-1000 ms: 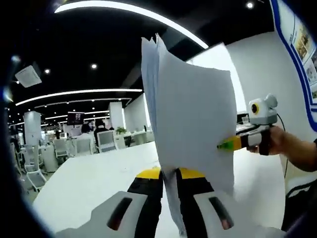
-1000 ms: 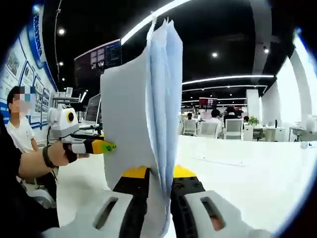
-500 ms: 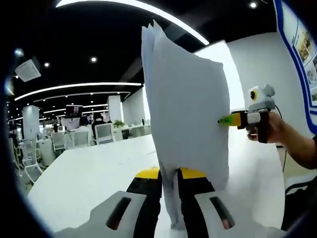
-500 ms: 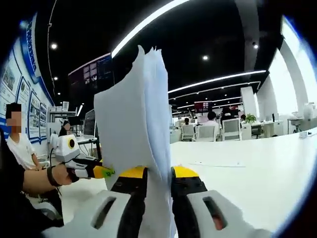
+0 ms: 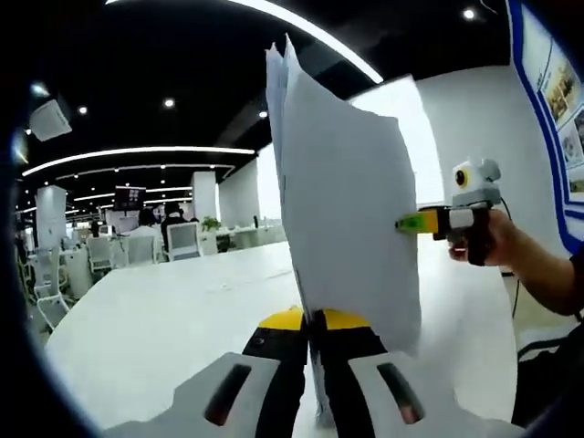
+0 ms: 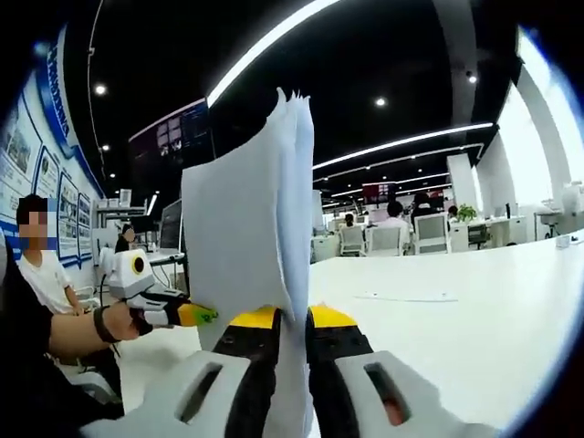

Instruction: Organize the stack of printing papers by aligning and flattening the scattered papers on the table

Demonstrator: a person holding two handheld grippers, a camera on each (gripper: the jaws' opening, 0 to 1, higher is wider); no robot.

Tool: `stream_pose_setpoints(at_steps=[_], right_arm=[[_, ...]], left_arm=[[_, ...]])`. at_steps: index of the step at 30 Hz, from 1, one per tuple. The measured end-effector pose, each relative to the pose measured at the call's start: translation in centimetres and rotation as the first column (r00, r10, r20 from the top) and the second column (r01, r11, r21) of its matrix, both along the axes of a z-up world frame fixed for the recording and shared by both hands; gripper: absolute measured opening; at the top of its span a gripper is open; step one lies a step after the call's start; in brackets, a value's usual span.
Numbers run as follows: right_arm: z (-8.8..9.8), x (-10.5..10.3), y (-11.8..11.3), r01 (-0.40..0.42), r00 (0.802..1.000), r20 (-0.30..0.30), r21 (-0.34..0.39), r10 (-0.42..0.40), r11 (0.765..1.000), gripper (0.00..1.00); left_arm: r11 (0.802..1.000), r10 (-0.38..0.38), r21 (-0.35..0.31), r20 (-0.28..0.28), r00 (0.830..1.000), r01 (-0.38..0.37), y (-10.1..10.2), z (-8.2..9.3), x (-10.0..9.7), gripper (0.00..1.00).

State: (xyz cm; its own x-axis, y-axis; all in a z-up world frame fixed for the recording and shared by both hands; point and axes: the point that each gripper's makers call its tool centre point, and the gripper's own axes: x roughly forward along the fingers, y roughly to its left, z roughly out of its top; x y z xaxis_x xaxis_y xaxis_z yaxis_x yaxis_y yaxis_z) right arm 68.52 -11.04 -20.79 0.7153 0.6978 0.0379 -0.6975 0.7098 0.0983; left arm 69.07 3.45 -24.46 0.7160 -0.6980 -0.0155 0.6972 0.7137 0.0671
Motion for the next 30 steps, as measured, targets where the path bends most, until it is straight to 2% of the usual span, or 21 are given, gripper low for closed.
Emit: stream_pose_setpoints(at_steps=[3,4,7,9,11,13,16,22,27,29,30], right_arm=[[-0.5,-0.1,0.1,-0.008,1.000,-0.004,-0.023,0.008,1.000,0.08],[-1.3,-0.2,0.3,-0.026,1.000,-0.019,-0.065,0.024,0.998,0.09],[-1.9,0.1,0.2,-0.009,1.000,-0.018,-0.087,0.007,0.996,0.06],[-1.8,-0.2,0.5,-0.025,0.999,-0.031,-0.071,0.023,0.997,0.00],[-1.5,-0.7,1.0,-0.054,0.998,-0.040,-0.055,0.052,0.997,0.00],[-1.3,-0.8,1.3,-0.051,0.998,-0.034,-0.065,0.049,0.997,0.00],[-1.1,-1.2,1.9,-0.044,0.999,-0.007,-0.120,0.043,0.992,0.00],[-0.1,-2.8,3.1,-0.107,0.993,-0.053,-0.076,0.103,0.991,0.00],[0.2,-3.8,3.7,-0.139,0.987,-0.086,-0.057,0.134,0.989,0.00],[0.1,-4.4,4.0,-0.147,0.980,-0.141,-0.035,0.141,0.989,0.00],[0.1,-4.6,4.1,-0.153,0.978,-0.149,-0.036,0.146,0.988,0.00]], left_arm=[[1.000,-0.003,-0.005,-0.005,1.000,0.003,-0.1,0.0,-0.1,0.07],[1.000,-0.003,-0.005,-0.004,1.000,0.003,-0.1,0.0,-0.1,0.07],[1.000,-0.009,-0.015,-0.008,1.000,0.009,-0.3,0.1,-0.2,0.07],[1.000,-0.017,-0.023,-0.018,1.000,0.016,-0.4,0.1,-0.3,0.06],[0.999,-0.022,-0.028,-0.030,0.999,0.021,-0.4,0.2,-0.5,0.06],[0.999,-0.018,-0.027,-0.039,0.999,0.017,-0.2,0.3,-0.5,0.06],[0.999,-0.020,-0.034,-0.051,0.998,0.018,0.1,0.5,-1.0,0.06],[0.998,-0.026,-0.059,-0.083,0.996,0.021,1.6,1.3,-2.5,0.06],[0.999,-0.035,-0.032,-0.108,0.993,0.032,2.5,1.9,-3.8,0.06],[0.999,-0.045,-0.027,-0.152,0.987,0.041,2.8,1.8,-4.5,0.06],[0.999,-0.048,-0.031,-0.177,0.983,0.043,2.9,1.7,-4.8,0.06]])
